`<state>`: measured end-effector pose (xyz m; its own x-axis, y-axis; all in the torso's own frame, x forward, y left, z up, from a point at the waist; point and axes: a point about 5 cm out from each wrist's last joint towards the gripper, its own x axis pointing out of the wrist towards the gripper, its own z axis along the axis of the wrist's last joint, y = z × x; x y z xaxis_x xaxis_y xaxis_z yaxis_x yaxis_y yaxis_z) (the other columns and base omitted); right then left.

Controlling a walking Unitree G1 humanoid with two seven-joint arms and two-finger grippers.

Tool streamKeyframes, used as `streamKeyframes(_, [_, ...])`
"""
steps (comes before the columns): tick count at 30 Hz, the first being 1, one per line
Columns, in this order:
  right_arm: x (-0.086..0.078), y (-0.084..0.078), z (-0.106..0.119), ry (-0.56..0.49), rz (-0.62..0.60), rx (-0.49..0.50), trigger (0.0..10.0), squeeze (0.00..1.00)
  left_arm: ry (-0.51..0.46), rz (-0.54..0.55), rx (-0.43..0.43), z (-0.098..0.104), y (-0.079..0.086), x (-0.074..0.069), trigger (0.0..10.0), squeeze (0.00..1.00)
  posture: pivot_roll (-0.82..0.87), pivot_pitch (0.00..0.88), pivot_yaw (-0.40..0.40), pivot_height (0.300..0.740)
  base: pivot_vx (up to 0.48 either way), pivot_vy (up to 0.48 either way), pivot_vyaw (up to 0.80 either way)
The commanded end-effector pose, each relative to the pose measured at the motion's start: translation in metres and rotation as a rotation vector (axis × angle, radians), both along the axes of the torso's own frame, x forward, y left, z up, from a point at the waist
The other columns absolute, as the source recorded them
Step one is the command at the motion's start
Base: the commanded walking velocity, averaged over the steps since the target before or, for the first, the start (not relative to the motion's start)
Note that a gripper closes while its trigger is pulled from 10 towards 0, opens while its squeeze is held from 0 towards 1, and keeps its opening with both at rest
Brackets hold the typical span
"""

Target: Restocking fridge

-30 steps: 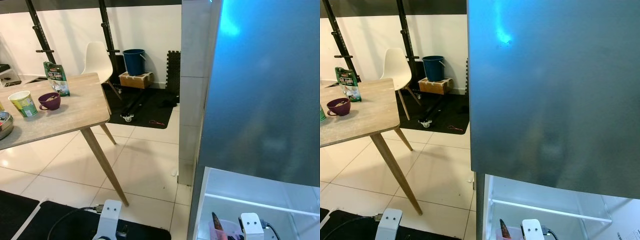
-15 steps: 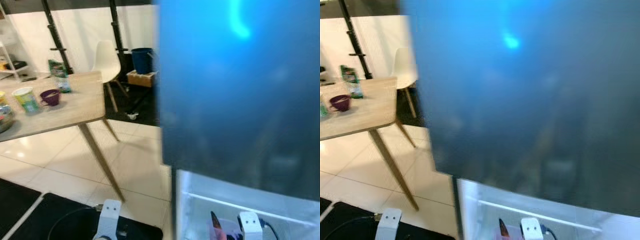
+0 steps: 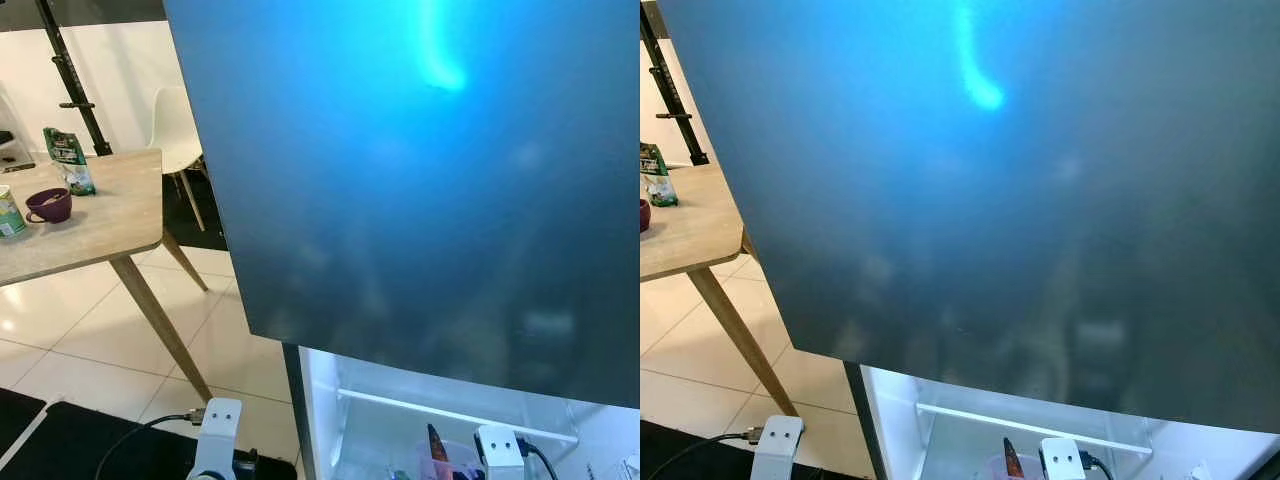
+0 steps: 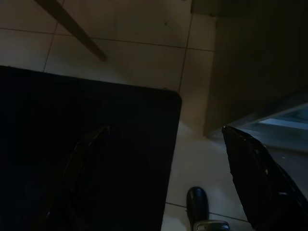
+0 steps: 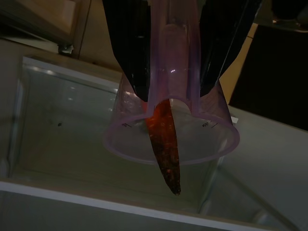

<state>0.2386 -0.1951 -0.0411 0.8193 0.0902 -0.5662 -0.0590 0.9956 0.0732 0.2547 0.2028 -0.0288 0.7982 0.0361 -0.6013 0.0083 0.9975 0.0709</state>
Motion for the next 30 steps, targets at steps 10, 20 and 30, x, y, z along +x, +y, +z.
streamKeyframes(10, [0.001, 0.003, 0.001, -0.020, -0.001, 0.012, 10.0, 0.00, 0.025, -0.024, 0.011, -0.005, 0.002, -0.006, 10.0, 0.00, -0.04, 0.112, 0.037, 0.740, 0.000, 0.000, 0.00])
streamKeyframes(20, [-0.007, 0.000, -0.004, 0.019, 0.040, -0.020, 10.0, 0.00, 0.056, -0.043, -0.026, -0.013, 0.002, -0.018, 10.0, 0.00, -0.05, 0.102, 0.037, 0.740, 0.000, 0.000, 0.00])
streamKeyframes(30, [-0.030, -0.018, -0.020, 0.162, -0.074, -0.110, 10.0, 0.00, 0.146, -0.016, -0.002, -0.027, 0.014, -0.039, 10.0, 0.00, -0.05, 0.097, 0.037, 0.740, 0.000, 0.000, 0.00])
